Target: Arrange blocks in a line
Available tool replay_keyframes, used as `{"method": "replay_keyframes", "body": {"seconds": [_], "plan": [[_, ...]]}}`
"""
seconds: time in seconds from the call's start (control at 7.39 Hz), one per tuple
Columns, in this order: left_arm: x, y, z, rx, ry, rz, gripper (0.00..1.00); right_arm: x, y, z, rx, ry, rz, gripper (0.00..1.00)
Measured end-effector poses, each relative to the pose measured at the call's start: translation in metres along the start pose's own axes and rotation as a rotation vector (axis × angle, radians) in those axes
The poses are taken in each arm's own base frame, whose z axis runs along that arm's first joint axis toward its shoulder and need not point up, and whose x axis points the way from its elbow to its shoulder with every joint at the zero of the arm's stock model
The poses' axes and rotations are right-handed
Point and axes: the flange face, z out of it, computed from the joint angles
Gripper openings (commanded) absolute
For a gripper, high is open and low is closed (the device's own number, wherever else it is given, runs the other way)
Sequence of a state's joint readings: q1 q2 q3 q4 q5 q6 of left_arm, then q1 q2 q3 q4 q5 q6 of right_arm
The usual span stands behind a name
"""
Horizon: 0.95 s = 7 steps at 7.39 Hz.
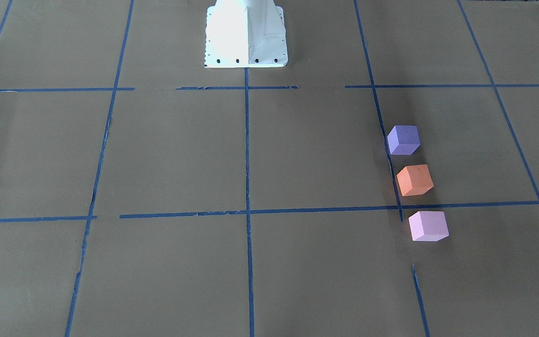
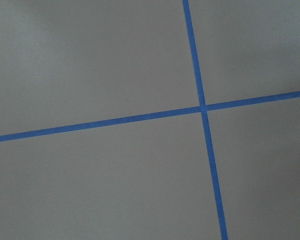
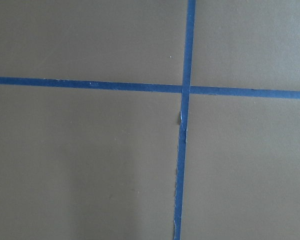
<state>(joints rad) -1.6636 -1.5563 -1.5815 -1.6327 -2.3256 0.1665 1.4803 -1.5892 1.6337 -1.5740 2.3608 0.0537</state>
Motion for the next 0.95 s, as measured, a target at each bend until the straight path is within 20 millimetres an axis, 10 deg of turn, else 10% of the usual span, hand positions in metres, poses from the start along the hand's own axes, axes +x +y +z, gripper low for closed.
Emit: {"method": "replay_keyframes", "body": {"seconds": [0.95], "plan": [[-0.0049, 0.0084, 0.0076, -0.096, 0.021, -0.101, 1.00, 0.0000, 0.0000, 0.0000, 0.000, 0.000, 0.000, 1.00]]}}
